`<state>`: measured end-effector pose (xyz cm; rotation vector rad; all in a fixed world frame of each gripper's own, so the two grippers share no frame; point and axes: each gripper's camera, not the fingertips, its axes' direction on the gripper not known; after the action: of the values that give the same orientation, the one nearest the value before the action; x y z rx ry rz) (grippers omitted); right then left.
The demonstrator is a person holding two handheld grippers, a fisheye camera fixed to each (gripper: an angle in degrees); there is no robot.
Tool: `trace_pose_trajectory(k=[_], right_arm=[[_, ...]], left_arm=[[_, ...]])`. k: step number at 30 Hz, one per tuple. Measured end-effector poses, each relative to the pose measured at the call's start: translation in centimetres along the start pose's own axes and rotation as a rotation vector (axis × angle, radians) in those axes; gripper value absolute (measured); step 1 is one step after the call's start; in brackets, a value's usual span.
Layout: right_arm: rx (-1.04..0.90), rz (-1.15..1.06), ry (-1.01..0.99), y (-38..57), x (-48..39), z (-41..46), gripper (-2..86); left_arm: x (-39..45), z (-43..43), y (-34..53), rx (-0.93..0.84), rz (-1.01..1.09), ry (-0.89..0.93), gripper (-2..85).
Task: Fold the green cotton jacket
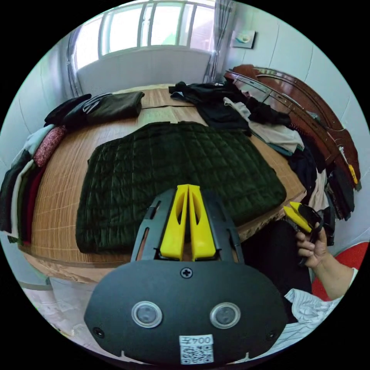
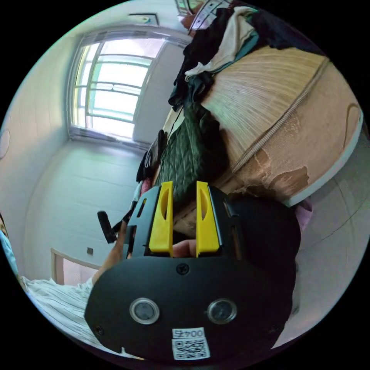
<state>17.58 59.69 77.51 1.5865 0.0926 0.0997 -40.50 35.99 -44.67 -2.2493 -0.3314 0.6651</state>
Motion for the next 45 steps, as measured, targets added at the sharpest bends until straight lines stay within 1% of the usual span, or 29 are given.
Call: trace_pose_trajectory(k=[2,5,6,8,11,15,21,25,29,33,34,35,37,39,40,42,43,45], right_arm=[[0.088,0.109,-0.044,-0.2,1.6,-0.6,10.6],[0.163,0.196,-0.016,-0.3,2.5,-0.9,11.0],[0.172,0.209,-0.011,-0.3,2.7,-1.0,11.0],[0.168,0.263,0.000,-0.7,3.5,-1.2,11.0],[0.169,0.323,-0.027,-0.9,4.8,-1.7,11.1],[0.130,0.327,-0.067,-1.0,5.5,-1.7,12.4],[0.089,0.330,-0.029,-2.9,6.4,-1.3,13.4],[0.082,0.329,0.027,-3.3,6.7,-1.5,10.6],[0.083,0.377,0.042,-3.5,8.0,-1.8,6.4],[0.052,0.369,0.046,-4.2,8.7,-1.8,5.6],[0.050,0.366,0.043,-4.3,8.9,-2.0,5.8],[0.053,0.361,0.037,-4.2,9.1,-2.2,5.9],[0.053,0.355,0.019,-4.3,9.5,-2.5,6.0],[0.045,0.355,0.001,-4.5,10.0,-2.7,5.8],[0.040,0.357,-0.009,-4.6,10.2,-2.8,5.6],[0.033,0.366,-0.027,-4.8,10.7,-2.9,5.5],[0.033,0.370,-0.037,-4.9,11.0,-3.0,5.4],[0.034,0.371,-0.043,-5.0,11.2,-3.0,5.4]], left_arm=[[0.5,0.2,0.4,0.013,-0.034,0.029,0.3],[0.1,3.1,0.4,-0.042,-0.098,0.067,0.3],[0.0,3.8,0.5,-0.058,-0.114,0.064,0.2],[-0.3,6.9,1.2,-0.145,-0.125,0.057,0.2],[-1.6,7.1,2.0,-0.097,-0.168,0.073,0.1],[-3.3,6.5,2.1,-0.083,-0.170,0.105,0.1],[-6.5,5.5,2.4,-0.065,-0.222,0.179,0.1],[-8.0,4.6,2.5,-0.057,-0.243,0.205,0.1],[-9.0,3.6,2.7,-0.042,-0.258,0.224,0.2],[-9.5,1.3,2.8,-0.018,-0.259,0.191,0.4],[-10.3,-0.8,3.2,0.030,-0.298,0.150,0.4],[-11.9,-3.2,4.0,0.094,-0.347,0.145,0.5],[-15.3,-6.6,5.7,0.159,-0.391,0.152,0.5],[-19.4,-9.4,7.9,0.201,-0.388,0.138,0.5],[-22.2,-10.9,9.8,0.211,-0.349,0.104,0.6],[-25.8,-12.3,12.9,0.181,-0.289,0.019,0.8],[-28.0,-12.5,14.8,0.138,-0.257,-0.007,1.1],[-30.3,-12.1,16.9,0.058,-0.206,-0.024,2.0]])
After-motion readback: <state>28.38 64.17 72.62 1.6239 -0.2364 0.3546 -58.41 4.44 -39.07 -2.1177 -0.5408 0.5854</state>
